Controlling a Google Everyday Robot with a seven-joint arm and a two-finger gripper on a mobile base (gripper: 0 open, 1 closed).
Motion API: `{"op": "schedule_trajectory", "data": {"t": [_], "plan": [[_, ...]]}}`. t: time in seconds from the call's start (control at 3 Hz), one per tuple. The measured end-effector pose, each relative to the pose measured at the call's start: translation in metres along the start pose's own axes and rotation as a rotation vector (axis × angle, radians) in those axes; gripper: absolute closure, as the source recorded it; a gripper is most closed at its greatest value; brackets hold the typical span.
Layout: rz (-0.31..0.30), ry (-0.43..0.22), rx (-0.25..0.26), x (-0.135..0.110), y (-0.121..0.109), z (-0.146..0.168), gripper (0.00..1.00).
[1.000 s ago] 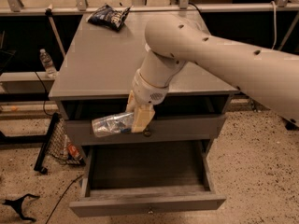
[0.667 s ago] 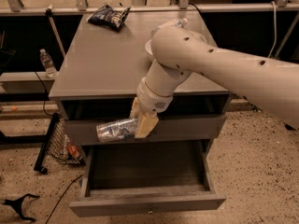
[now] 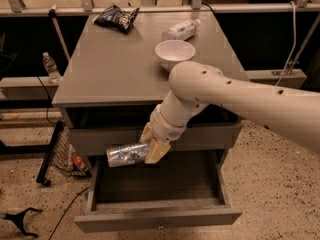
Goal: Place redbull can into middle drawer
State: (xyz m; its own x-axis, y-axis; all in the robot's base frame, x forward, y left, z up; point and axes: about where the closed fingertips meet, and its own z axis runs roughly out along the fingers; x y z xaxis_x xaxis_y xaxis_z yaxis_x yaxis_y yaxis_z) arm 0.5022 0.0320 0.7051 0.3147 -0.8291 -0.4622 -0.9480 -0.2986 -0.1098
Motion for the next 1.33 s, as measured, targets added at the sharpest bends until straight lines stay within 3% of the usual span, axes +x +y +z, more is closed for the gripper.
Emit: {"op": "schedule_trajectory", "data": {"t": [0.67,1.33], "plan": [[0.009,-0.011,0.01,0.027,0.004,0.025,1.0],[-0.015,-0.038,0.07,0.053,0.0,0.06,1.0]]}}
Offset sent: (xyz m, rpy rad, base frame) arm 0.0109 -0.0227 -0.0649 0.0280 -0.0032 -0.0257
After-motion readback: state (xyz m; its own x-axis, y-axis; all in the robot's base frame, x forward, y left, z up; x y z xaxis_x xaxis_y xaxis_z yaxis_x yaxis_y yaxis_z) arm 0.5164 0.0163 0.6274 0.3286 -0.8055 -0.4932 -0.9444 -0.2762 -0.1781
